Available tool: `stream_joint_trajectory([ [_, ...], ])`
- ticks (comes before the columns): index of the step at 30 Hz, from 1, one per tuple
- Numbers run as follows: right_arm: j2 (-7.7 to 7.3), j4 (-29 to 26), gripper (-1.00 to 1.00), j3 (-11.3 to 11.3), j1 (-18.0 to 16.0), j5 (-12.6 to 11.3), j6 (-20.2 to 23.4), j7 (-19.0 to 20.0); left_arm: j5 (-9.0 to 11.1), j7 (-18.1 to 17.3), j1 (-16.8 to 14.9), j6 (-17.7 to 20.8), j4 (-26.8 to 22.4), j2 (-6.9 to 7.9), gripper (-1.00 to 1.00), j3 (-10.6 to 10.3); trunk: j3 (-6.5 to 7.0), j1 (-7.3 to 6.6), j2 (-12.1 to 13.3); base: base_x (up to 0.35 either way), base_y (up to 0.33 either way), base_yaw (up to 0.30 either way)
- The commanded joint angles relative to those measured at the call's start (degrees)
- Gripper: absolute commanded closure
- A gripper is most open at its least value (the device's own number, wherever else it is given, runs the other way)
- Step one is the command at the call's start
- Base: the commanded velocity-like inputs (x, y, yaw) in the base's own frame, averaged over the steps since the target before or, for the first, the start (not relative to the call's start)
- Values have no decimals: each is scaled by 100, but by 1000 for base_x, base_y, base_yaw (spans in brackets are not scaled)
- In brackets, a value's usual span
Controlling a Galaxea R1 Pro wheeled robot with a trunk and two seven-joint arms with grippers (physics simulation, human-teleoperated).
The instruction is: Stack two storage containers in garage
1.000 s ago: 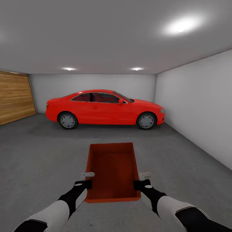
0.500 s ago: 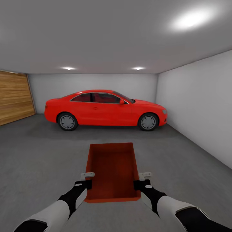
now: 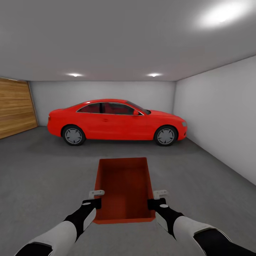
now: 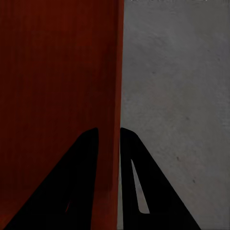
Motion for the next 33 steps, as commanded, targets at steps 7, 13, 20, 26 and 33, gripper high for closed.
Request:
stream_joint_trajectory([
  [7, -3, -3, 100, -79, -4, -65, -33, -29, -13, 92, 0, 50, -6, 169, 100, 101, -2, 5, -4, 322, 7, 0],
  [13, -3, -3, 100, -79, -4, -65, -30, -29, -13, 92, 0, 50, -6, 176, 100, 102, -2, 5, -4, 322, 0, 0],
  [20, -3, -3, 100, -79, -4, -65, -33, -29, -13, 92, 0, 50, -6, 176, 100, 102, -2, 5, -4, 322, 0, 0],
  [26, -2, -3, 100, -79, -4, -65, -35, -29, -13, 92, 0, 50, -6, 173, 100, 102, -2, 5, -4, 322, 0, 0],
  [33, -1, -3, 100, -79, -4, -65, -33, -29, -13, 92, 0, 50, -6, 175, 100, 102, -2, 5, -4, 322, 0, 0],
])
